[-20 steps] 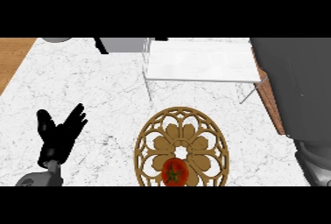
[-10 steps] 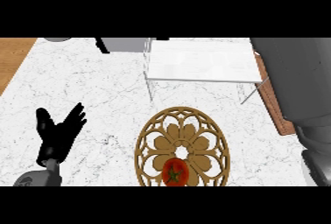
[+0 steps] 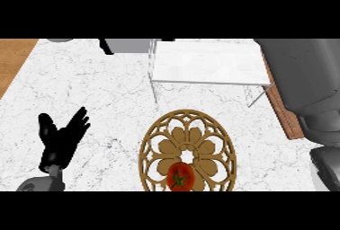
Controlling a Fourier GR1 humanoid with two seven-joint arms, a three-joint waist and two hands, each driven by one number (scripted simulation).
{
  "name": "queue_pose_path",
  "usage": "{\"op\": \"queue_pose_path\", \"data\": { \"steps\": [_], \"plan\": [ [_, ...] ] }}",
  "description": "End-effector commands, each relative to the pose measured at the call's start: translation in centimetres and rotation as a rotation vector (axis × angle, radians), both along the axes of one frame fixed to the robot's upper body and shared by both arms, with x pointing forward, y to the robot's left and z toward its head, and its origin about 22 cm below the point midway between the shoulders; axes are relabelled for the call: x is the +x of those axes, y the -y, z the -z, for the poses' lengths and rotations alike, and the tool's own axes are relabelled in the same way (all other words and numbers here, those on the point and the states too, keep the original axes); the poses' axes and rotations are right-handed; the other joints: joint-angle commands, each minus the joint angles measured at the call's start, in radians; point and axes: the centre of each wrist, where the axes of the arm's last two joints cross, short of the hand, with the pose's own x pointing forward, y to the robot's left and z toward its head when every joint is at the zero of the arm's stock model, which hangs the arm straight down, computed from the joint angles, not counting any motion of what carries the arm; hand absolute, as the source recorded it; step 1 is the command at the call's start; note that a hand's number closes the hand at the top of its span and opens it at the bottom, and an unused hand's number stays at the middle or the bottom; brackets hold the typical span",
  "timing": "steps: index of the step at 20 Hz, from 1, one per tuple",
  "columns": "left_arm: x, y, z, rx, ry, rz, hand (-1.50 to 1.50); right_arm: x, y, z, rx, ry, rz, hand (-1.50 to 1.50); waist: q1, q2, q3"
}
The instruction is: Pick the can from the placemat and place it in the tiered shelf
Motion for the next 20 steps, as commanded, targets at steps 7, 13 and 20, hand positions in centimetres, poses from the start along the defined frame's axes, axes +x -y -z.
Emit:
{"op": "queue_pose_path", "data": {
  "steps": [7, 13, 20],
  "plan": [
    [-0.4, 0.9, 0.9, -0.007, 0.0, 0.001, 0.0, 1.2, 0.8, 0.3, -0.03, -0.012, -0.02, 1.5, -0.005, -0.002, 0.0],
    [-1.0, 1.4, -0.2, -0.001, -0.004, 0.005, 0.0, 1.2, 1.7, 0.8, 0.187, 0.038, 0.056, -1.5, -0.006, -0.007, 0.001],
    [0.3, -1.5, -1.4, 0.024, 0.005, -0.005, 0.0, 0.7, 0.6, -0.7, 0.46, 0.073, 0.04, -1.5, -0.006, -0.004, 0.001]
  ]
}}
